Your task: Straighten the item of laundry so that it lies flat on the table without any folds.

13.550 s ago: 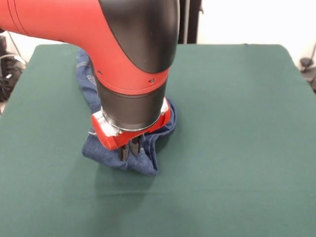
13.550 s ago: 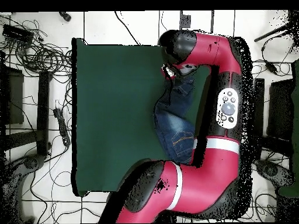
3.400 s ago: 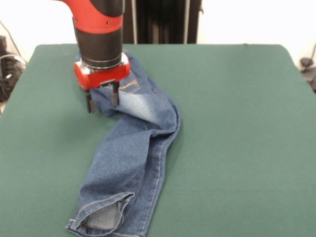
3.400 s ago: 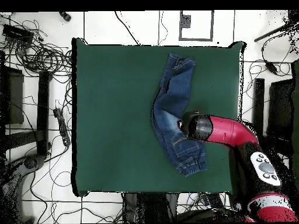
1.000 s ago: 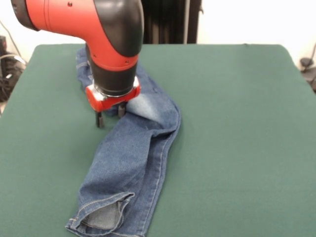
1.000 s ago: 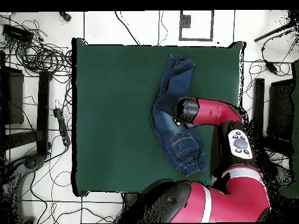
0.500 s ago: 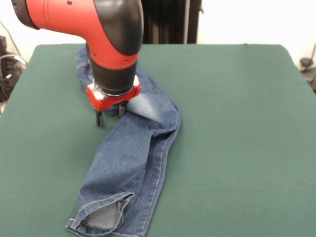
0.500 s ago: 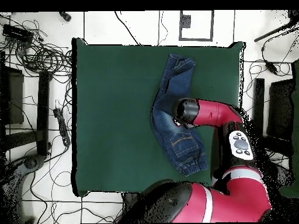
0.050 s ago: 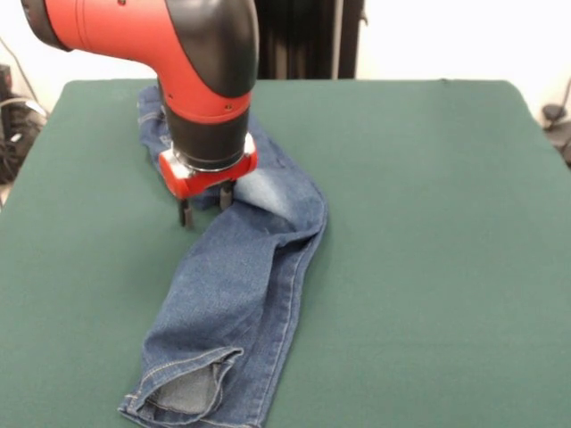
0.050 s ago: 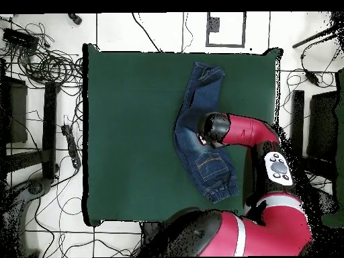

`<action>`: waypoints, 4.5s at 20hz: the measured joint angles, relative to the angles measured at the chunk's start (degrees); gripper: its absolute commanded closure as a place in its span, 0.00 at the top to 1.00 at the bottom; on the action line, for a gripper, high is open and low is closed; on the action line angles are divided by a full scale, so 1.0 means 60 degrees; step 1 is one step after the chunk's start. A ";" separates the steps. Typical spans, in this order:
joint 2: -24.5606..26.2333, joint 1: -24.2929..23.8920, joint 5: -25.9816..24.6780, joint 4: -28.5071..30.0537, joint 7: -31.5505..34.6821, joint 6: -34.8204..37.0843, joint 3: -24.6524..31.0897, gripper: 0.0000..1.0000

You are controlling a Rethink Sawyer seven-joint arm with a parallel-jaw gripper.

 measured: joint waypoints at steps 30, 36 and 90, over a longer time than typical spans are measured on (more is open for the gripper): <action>-0.0403 0.0610 0.0375 0.0066 0.0000 0.0415 -0.0269 1.00; -0.0415 0.0648 0.0564 0.0068 0.0000 0.0413 -0.0271 1.00; 0.0653 0.0047 0.1749 -0.0998 0.0002 0.0426 -0.0174 0.00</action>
